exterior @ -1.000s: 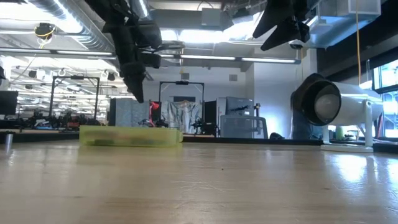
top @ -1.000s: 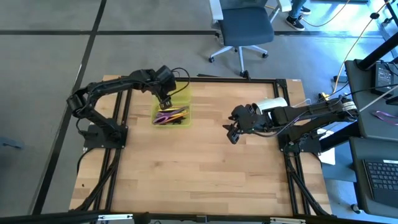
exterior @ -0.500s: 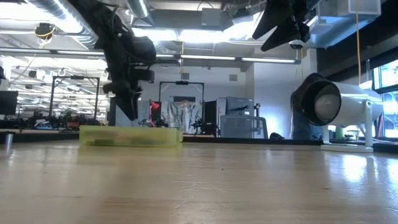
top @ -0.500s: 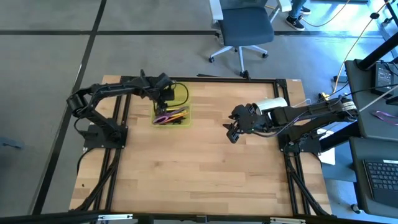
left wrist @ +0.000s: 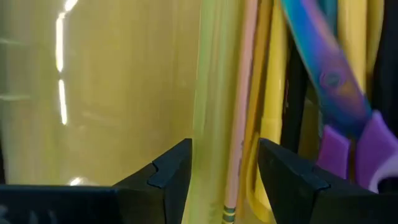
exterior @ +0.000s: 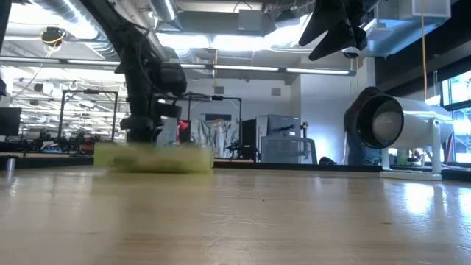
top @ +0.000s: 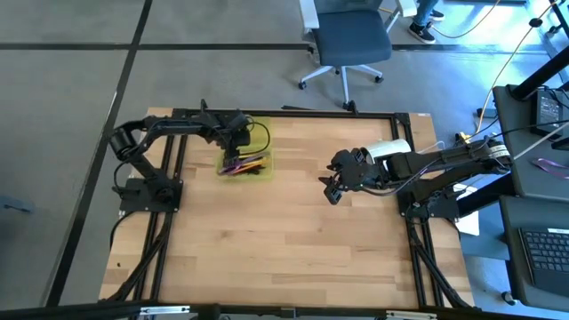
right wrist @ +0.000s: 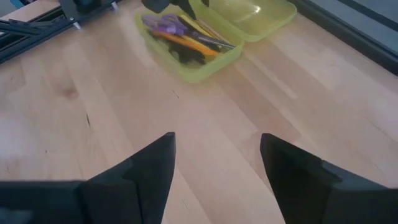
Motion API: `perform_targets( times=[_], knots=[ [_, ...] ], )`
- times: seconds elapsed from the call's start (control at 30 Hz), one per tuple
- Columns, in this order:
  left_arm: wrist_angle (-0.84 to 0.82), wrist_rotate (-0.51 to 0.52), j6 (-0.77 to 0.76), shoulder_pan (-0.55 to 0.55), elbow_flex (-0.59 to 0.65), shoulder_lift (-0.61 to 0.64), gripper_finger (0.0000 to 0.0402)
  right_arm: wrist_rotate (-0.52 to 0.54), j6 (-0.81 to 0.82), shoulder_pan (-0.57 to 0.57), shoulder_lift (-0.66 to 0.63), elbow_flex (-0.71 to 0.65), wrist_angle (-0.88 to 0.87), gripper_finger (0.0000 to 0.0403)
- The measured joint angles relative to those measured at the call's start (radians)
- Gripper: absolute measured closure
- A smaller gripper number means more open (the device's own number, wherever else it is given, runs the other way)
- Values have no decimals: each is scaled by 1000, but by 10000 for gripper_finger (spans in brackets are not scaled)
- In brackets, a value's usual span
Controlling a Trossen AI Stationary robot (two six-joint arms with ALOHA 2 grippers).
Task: Pick & place school supplies into a supply box
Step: Move the yellow supply box to the bottom of the table
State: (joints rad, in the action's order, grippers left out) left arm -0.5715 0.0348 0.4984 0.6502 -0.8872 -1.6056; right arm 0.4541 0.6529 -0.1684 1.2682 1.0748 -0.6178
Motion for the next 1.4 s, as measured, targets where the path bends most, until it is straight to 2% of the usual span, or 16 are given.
perform_targets(
  times=[0.27,0.63,1.03,1.4],
  knots=[
    [-13,-2,-54,-47,2,-14,267,0,0,0,0,0,0,164],
    [-17,1,-200,-217,-1,-13,376,-1,-2,0,0,0,0,164],
    [9,4,-526,-553,0,-13,376,-62,28,0,0,0,-3,164],
    [179,39,-792,-887,-1,-15,376,-90,55,-42,59,0,9,164]
  ],
)
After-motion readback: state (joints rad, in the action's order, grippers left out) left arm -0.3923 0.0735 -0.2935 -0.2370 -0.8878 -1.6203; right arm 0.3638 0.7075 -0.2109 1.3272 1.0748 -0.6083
